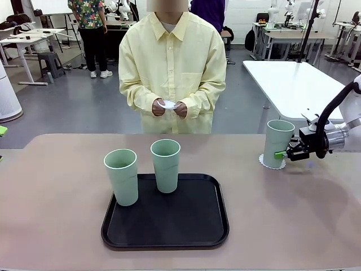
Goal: Place coasters on the table and set cups on them.
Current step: Pick up one Reusable plastic cup and place it on a coaster set by the human.
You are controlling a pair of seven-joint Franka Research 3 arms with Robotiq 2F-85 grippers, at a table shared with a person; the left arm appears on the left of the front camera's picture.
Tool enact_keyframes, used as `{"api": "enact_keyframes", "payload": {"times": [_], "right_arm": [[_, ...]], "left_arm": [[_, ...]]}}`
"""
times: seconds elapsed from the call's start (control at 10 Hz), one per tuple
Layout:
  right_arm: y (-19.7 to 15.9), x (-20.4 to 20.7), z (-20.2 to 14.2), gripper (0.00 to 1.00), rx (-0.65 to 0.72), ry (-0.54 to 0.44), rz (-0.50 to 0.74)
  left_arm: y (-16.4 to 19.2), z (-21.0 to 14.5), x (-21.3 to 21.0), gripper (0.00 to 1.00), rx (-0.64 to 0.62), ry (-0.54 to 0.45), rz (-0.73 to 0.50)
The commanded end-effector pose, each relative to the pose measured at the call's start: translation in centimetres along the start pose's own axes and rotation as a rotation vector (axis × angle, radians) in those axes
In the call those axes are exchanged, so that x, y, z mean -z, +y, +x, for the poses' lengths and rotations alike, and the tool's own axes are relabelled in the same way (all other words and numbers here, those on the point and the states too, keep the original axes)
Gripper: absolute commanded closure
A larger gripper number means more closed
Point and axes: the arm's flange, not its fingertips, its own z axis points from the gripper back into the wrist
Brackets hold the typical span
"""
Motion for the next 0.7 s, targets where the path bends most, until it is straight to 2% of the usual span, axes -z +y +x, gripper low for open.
{"api": "enact_keyframes", "payload": {"times": [0.0,0.3,0.4,0.6], "right_arm": [[-0.72,-0.28,-0.16,0.18,-0.016,0.029,0.009],[-0.77,-0.27,-0.15,0.18,-0.026,0.056,-0.025],[-0.03,-0.04,0.01,0.18,-0.001,0.002,-0.002],[-0.03,-0.04,0.01,0.18,-0.001,0.002,-0.002]], "left_arm": [[0.2,-0.15,-0.11,0.0,0.014,0.0,-0.003],[0.2,-0.15,-0.11,0.0,0.014,0.0,-0.003],[0.2,-0.15,-0.11,0.0,0.014,0.0,-0.003],[0.2,-0.15,-0.11,0.0,0.014,0.0,-0.003]]}}
